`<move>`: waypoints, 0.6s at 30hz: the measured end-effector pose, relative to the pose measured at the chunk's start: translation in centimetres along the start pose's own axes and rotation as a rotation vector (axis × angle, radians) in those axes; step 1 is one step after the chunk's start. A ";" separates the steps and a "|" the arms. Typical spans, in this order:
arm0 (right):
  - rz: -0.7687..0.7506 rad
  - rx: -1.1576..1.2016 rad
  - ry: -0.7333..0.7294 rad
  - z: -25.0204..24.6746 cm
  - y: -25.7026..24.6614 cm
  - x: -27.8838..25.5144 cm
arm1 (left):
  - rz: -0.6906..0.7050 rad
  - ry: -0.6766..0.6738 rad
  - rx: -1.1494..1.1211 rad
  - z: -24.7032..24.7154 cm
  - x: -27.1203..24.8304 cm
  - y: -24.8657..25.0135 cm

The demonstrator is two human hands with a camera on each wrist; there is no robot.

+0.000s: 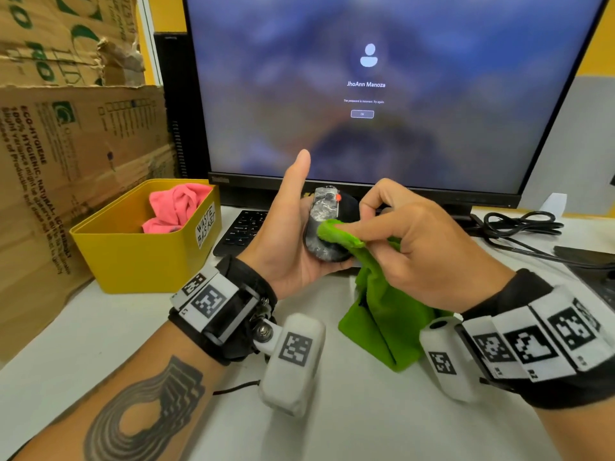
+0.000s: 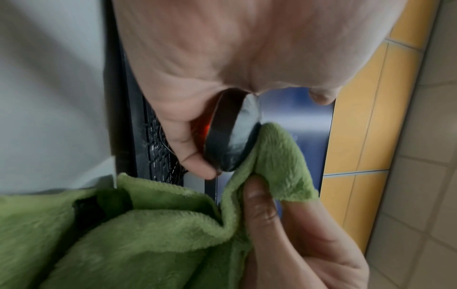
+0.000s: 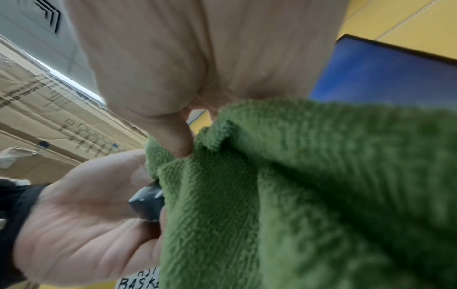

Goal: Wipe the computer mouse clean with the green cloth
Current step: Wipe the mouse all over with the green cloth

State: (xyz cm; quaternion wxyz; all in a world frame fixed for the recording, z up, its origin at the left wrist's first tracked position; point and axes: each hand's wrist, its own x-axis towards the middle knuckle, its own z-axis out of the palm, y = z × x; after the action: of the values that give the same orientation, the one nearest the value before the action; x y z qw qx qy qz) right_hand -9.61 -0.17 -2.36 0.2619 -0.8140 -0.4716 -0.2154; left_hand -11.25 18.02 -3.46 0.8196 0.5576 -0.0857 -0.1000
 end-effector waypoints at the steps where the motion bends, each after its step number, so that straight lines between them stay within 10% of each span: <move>1: -0.008 0.011 -0.021 0.3 -0.2 0.0 | 0.004 -0.016 -0.006 -0.2 0.1 0.0; 18: 0.003 0.081 -0.053 -0.1 0.5 -0.2 | 0.000 -0.029 -0.139 -0.5 -0.4 0.4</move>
State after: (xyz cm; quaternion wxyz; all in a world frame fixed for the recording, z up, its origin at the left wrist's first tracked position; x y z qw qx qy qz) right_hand -9.26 -0.61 -2.52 0.2823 -0.8088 -0.4856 -0.1742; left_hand -11.48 18.69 -3.24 0.8549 0.4980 -0.0906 -0.1137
